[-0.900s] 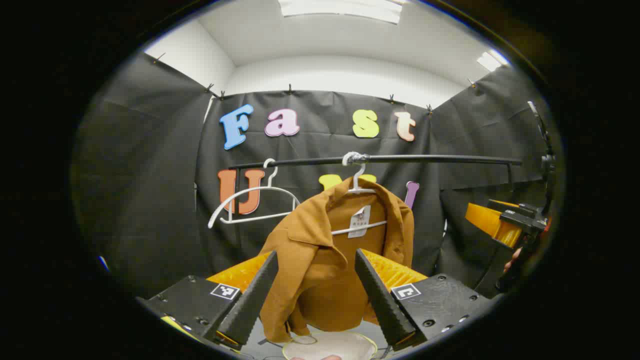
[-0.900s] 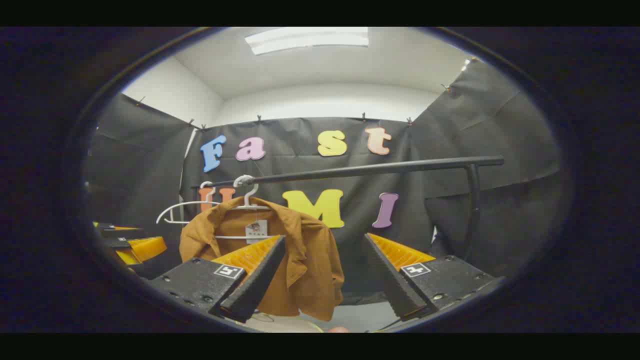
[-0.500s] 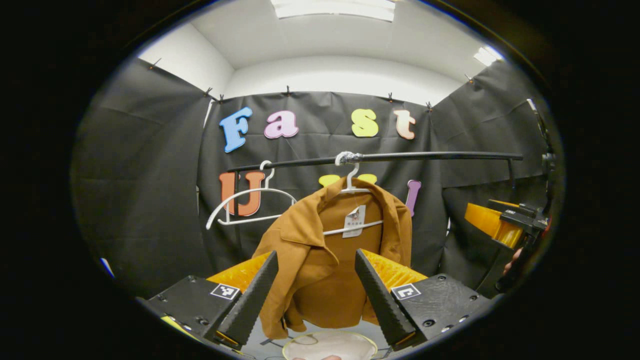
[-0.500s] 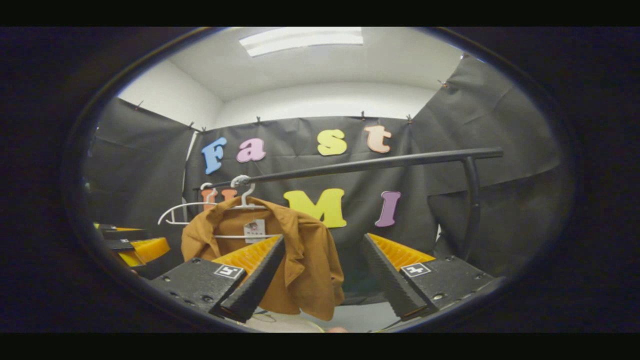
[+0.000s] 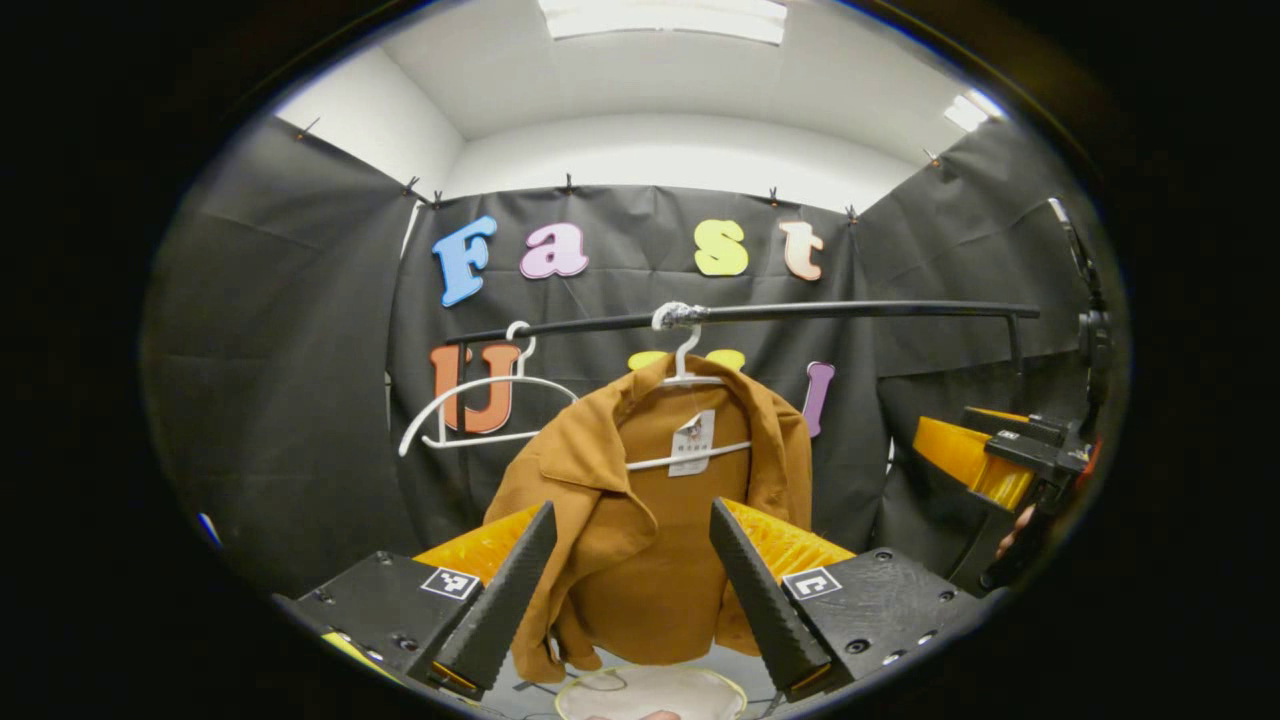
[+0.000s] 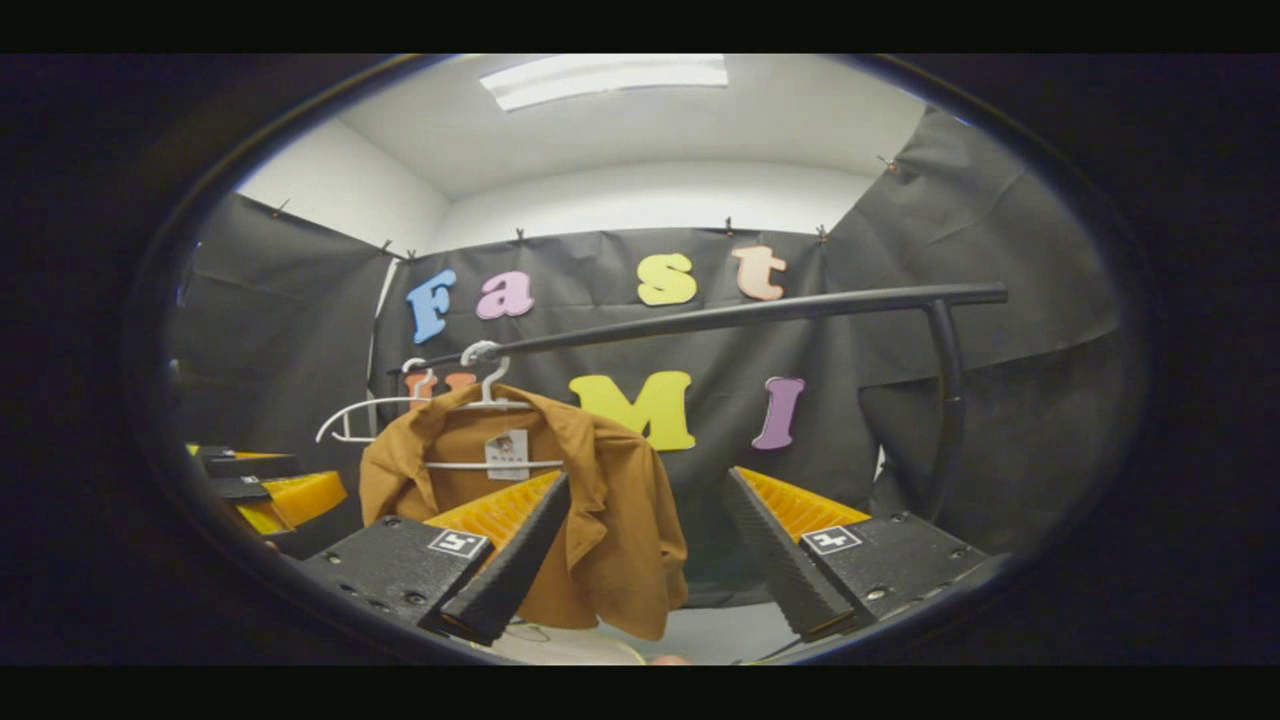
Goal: Grasp the clothes on the hanger with both hands and then place them into the laundry hamper below.
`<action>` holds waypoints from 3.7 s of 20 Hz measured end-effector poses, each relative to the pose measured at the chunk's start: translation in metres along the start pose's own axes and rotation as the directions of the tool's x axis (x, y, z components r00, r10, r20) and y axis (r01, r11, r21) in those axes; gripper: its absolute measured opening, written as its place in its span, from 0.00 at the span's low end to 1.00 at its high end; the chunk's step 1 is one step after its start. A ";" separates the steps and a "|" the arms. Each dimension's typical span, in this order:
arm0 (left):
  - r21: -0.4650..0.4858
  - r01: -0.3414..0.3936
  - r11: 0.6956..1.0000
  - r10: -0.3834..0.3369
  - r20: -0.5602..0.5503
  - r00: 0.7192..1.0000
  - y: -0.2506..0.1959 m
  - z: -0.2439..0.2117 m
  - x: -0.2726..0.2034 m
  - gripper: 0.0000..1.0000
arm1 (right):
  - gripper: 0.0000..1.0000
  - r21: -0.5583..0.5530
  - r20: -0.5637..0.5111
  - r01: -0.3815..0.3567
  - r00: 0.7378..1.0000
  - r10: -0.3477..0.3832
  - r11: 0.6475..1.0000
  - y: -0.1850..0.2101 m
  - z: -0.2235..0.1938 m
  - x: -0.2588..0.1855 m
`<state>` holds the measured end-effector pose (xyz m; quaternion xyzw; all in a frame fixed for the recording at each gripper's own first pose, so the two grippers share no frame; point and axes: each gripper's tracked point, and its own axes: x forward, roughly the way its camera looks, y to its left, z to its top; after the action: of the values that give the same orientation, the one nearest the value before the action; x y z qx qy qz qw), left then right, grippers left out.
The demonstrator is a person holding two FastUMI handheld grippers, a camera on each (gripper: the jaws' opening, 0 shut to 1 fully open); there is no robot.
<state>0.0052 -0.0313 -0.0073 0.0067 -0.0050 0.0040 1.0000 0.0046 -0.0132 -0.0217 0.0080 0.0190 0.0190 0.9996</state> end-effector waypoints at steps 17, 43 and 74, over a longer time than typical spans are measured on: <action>-0.012 -0.051 0.999 0.051 -0.061 0.997 -0.004 -0.053 0.083 0.88 | 0.96 0.096 -0.182 -0.164 0.967 0.179 0.982 0.035 -0.078 0.081; -0.225 -0.267 0.937 0.226 -0.194 0.955 0.068 -0.093 0.172 0.05 | 0.21 0.326 -0.265 -0.221 0.912 0.313 0.919 0.053 -0.129 0.218; -0.355 -0.143 0.924 0.117 -0.095 0.989 0.074 -0.011 0.123 0.01 | 0.07 0.749 0.025 -0.266 0.927 0.375 0.607 -0.025 -0.018 0.219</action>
<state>0.1279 0.0441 -0.0160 -0.1777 0.0300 0.0694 0.9812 0.2237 -0.0290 -0.0485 0.4144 0.0906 0.1889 0.8857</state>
